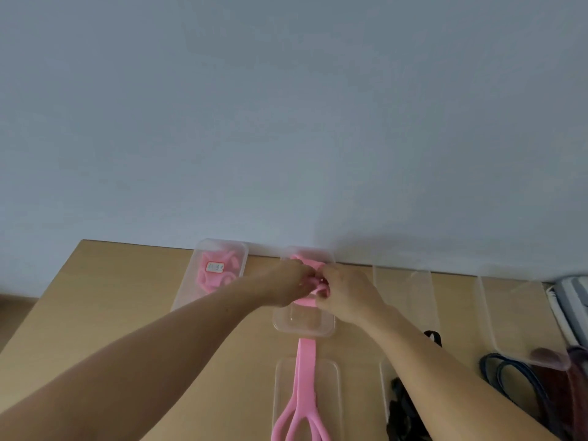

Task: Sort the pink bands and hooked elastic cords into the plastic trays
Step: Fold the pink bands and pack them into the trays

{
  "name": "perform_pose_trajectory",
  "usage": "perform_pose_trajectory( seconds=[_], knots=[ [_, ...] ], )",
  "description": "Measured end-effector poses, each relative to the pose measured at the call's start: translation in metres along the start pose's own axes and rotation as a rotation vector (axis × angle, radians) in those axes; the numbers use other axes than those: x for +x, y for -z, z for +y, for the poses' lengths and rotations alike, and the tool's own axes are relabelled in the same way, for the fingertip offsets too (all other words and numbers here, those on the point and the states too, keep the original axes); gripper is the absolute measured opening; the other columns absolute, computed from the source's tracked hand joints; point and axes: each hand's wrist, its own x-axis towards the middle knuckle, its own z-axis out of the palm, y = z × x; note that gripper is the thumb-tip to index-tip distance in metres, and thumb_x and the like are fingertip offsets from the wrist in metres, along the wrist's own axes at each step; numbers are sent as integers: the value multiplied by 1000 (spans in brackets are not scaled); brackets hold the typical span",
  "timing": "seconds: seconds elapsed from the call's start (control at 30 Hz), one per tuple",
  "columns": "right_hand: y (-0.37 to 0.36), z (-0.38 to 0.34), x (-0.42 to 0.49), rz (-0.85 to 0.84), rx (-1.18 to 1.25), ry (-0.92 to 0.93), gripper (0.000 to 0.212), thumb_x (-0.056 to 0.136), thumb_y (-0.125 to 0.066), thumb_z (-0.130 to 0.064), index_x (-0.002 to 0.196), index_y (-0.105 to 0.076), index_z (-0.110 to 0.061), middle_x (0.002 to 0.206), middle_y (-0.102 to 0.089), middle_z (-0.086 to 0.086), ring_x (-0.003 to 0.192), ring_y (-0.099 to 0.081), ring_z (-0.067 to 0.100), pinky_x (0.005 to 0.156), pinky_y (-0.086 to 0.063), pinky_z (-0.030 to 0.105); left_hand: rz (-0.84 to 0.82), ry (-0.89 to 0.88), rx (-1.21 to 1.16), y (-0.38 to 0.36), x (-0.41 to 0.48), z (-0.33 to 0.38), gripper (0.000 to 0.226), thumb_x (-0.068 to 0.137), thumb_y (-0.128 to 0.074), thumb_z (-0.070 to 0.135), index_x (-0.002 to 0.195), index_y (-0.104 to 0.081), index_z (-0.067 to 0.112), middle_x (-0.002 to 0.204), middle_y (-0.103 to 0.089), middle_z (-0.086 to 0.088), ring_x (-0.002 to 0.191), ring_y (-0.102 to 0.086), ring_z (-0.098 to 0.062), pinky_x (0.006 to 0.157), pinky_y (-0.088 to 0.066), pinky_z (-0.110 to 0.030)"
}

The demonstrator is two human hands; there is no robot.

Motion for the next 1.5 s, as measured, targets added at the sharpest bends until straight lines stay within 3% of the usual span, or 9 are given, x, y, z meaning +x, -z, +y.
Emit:
perform_pose_trajectory(
  seconds=[0.1, 0.4, 0.5, 0.67, 0.87, 1.1, 1.23, 1.33, 1.5],
  knots=[
    [0, -2, 6, -47, 18, 4, 18, 63, -44, -53, 63, -46, -35, 60, -48, -16, 61, -48, 14, 47, -23, 16, -5, 14, 79, -4, 3, 5, 27, 102, -41, 21, 107, -65, 11, 101, -63, -11, 88, -49, -22, 73, -36, -29],
    [-24, -9, 19, -22, -89, -60, 8, 76, -58, -23, 75, -59, -31, 77, -64, -7, 73, -63, 21, 54, -42, 27, 59, 3, 394, -10, -4, -7, 27, 98, -43, 24, 110, -65, 14, 111, -57, -11, 100, -55, -27, 83, -46, -35],
    [-34, -3, 21, 49, -198, -48, 16, 80, -58, -26, 91, -66, -19, 92, -68, 3, 74, -62, 23, 55, -36, 27, 227, -132, 679, -11, -10, -15, 18, 86, -59, 30, 90, -72, 19, 89, -68, 0, 90, -58, -24, 81, -46, -34],
    [-41, 8, 21, 45, -288, -29, 25, 92, -52, -25, 111, -67, -17, 115, -62, 3, 94, -63, 23, 70, -47, 31, 392, -76, 622, -12, -19, -27, 8, 60, -81, 29, 66, -75, 27, 66, -65, 9, 72, -62, -21, 69, -52, -31],
    [-42, 2, 12, 237, -395, 23, 14, 71, -83, -15, 73, -70, -12, 79, -67, 6, 70, -63, 27, 54, -49, 33, 379, -8, 518, -17, -11, -28, 23, 82, -59, 33, 98, -74, 26, 91, -68, 4, 95, -54, -27, 91, -34, -36],
    [-43, 2, 10, 276, -375, 18, 13, 76, -81, -21, 76, -70, -14, 79, -69, 3, 65, -64, 23, 53, -47, 31, 510, -15, 597, -25, -11, -27, 21, 56, -84, 29, 74, -75, 24, 67, -62, 4, 73, -59, -25, 77, -51, -36],
    [-44, 10, 8, 264, -303, 26, 10, 88, -68, -21, 88, -70, -11, 92, -68, 6, 77, -64, 28, 61, -49, 35, 520, 17, 578, -29, -10, -26, 30, 66, -78, 30, 94, -74, 22, 106, -65, -4, 107, -58, -31, 98, -44, -46],
    [-45, 10, 10, 231, -265, -26, 19, 94, -58, -32, 99, -69, -17, 104, -62, 1, 82, -63, 24, 66, -44, 32, 409, 8, 536, -30, -6, -27, 44, 84, -62, 32, 127, -55, 21, 148, -40, -1, 144, -25, -30, 117, -17, -48],
    [-43, 14, 10, 205, -204, -35, 19, 94, -55, -32, 98, -68, -18, 103, -61, -1, 83, -62, 24, 70, -46, 33, 355, -11, 539, -27, -1, -30, 49, 89, -53, 39, 135, -48, 23, 153, -34, 2, 147, -15, -24, 118, -12, -41]
  ],
)
